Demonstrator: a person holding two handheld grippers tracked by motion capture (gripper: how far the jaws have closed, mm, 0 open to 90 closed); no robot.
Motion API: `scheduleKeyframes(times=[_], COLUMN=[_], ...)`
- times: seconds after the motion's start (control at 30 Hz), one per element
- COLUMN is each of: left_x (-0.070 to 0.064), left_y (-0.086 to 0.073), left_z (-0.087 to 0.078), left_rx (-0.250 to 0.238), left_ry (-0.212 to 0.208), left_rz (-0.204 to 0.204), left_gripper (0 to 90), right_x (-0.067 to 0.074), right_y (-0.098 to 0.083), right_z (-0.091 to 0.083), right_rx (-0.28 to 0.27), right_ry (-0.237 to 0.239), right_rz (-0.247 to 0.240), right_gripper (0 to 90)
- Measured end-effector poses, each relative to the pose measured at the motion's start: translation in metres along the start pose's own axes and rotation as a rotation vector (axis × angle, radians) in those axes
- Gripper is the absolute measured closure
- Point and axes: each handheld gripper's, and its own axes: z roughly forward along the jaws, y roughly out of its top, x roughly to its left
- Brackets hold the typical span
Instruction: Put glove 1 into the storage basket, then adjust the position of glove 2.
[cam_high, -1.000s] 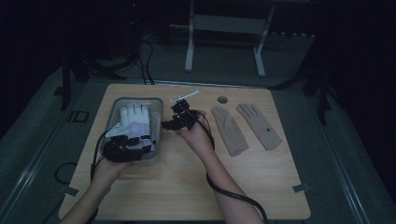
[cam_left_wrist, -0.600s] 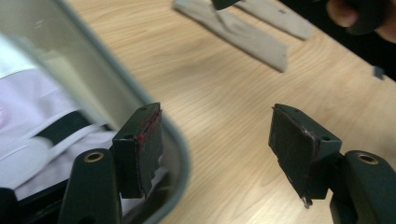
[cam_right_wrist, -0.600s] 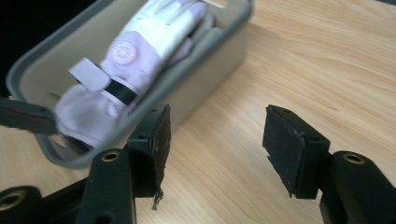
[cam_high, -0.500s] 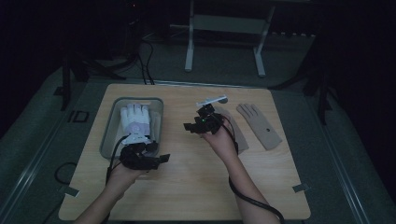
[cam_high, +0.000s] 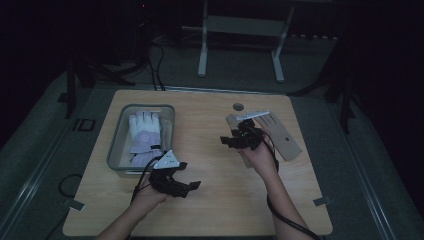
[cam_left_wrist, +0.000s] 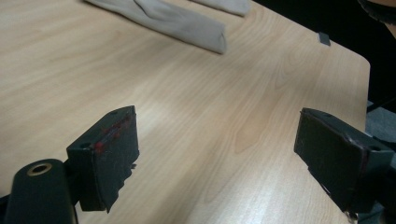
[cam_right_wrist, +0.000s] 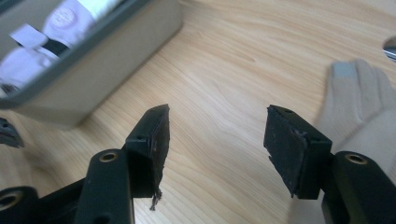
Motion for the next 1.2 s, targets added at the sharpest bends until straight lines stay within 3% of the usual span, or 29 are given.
scheduleKeyframes(times=[0.17,0.33,0.47,0.57,0.6,0.67,0.77,0.97,1.2], left_x=[-0.004,-0.007,-0.009,-0.008,-0.006,-0.006,-0.006,-0.006,-0.004], left_y=[-0.016,-0.031,-0.04,-0.042,-0.045,-0.046,-0.05,-0.054,-0.056], left_z=[0.015,0.025,0.028,0.027,0.027,0.026,0.027,0.027,0.026], left_rx=[-0.005,-0.02,-0.041,-0.057,-0.057,-0.056,-0.047,-0.047,-0.056], left_ry=[-0.002,0.008,0.074,0.087,0.091,0.088,0.084,0.099,0.109], left_rz=[-0.01,0.029,0.063,0.052,0.026,0.02,0.008,0.012,0.013], left_gripper=[14.2,14.2,14.2,12.8,6.8,2.6,2.5,2.5,2.5], right_x=[-0.011,-0.031,-0.045,-0.05,-0.055,-0.06,-0.064,-0.076,-0.091], right_y=[-0.014,-0.033,-0.041,-0.044,-0.047,-0.047,-0.047,-0.043,-0.04], right_z=[-0.001,-0.004,-0.006,-0.007,-0.008,-0.009,-0.008,0.001,0.029], right_rx=[0.015,0.015,0.021,0.02,0.016,0.016,0.017,0.015,0.061], right_ry=[-0.015,-0.058,-0.09,-0.1,-0.111,-0.121,-0.134,-0.153,-0.194], right_rz=[-0.012,0.001,0.016,0.024,0.021,0.02,0.018,0.016,0.021], right_gripper=[39.8,40.8,41.2,41.3,41.4,41.6,42.0,42.0,42.1])
